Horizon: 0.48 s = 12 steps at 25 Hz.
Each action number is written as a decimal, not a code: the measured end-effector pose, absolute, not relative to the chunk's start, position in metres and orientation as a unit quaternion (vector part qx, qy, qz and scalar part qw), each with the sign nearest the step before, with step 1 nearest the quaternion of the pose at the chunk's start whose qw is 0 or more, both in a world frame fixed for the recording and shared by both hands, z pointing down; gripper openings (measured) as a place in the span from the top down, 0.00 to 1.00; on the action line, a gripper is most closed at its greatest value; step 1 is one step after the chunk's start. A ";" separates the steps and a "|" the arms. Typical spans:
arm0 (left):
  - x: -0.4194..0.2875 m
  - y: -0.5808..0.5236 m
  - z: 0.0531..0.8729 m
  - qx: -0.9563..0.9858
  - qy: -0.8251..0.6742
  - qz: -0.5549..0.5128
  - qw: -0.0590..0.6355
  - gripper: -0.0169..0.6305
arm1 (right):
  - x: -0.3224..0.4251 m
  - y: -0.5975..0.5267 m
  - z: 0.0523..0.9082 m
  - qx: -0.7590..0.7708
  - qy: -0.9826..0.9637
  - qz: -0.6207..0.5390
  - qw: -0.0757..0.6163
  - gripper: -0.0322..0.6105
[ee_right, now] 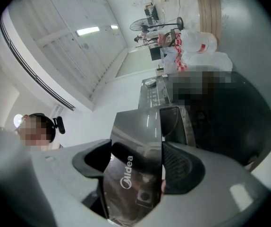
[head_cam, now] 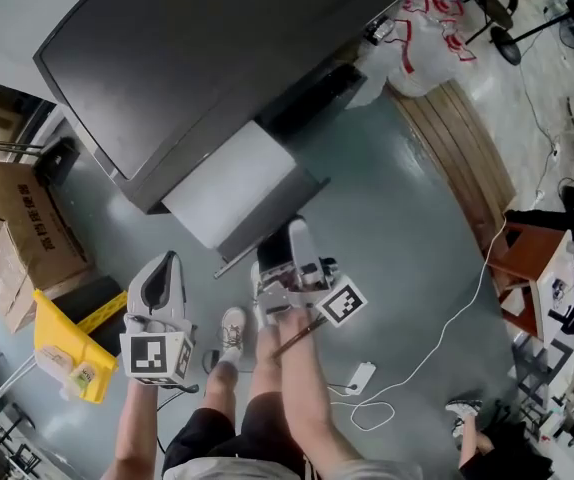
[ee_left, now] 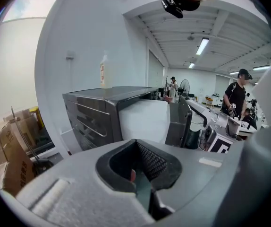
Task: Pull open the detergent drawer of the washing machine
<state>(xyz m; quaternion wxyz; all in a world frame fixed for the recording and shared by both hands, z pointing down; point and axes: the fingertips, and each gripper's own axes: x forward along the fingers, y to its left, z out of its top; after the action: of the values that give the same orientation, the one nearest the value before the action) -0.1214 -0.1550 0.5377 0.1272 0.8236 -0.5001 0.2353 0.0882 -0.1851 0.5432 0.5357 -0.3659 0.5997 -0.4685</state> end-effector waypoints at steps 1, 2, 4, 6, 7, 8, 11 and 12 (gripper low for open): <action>-0.117 -0.153 0.535 0.825 -0.499 0.234 0.126 0.96 | 0.091 -0.182 0.542 -0.365 0.600 -0.469 0.535 0.43; -0.112 -0.151 0.533 0.827 -0.497 0.232 0.125 0.96 | 0.094 -0.178 0.542 -0.365 0.600 -0.470 0.535 0.43; -0.104 -0.147 0.530 0.830 -0.494 0.229 0.122 0.96 | 0.101 -0.171 0.542 -0.366 0.599 -0.471 0.534 0.43; -0.097 -0.144 0.528 0.832 -0.491 0.227 0.121 0.96 | 0.108 -0.165 0.542 -0.368 0.598 -0.470 0.535 0.43; -0.096 -0.142 0.527 0.833 -0.490 0.225 0.120 0.96 | 0.110 -0.161 0.543 -0.368 0.597 -0.470 0.536 0.43; -0.094 -0.141 0.526 0.834 -0.489 0.225 0.120 0.96 | 0.113 -0.158 0.542 -0.369 0.596 -0.470 0.537 0.43; -0.092 -0.134 0.524 0.837 -0.485 0.223 0.118 0.96 | 0.120 -0.146 0.543 -0.370 0.597 -0.467 0.537 0.43; -0.091 -0.132 0.523 0.838 -0.483 0.223 0.118 0.96 | 0.122 -0.141 0.543 -0.370 0.597 -0.466 0.538 0.43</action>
<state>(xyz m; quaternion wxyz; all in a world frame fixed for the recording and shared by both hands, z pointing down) -0.0911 -0.1318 0.5231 0.1177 0.8382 -0.4834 0.2233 0.1223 -0.1414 0.5430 0.5376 -0.3701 0.5973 -0.4661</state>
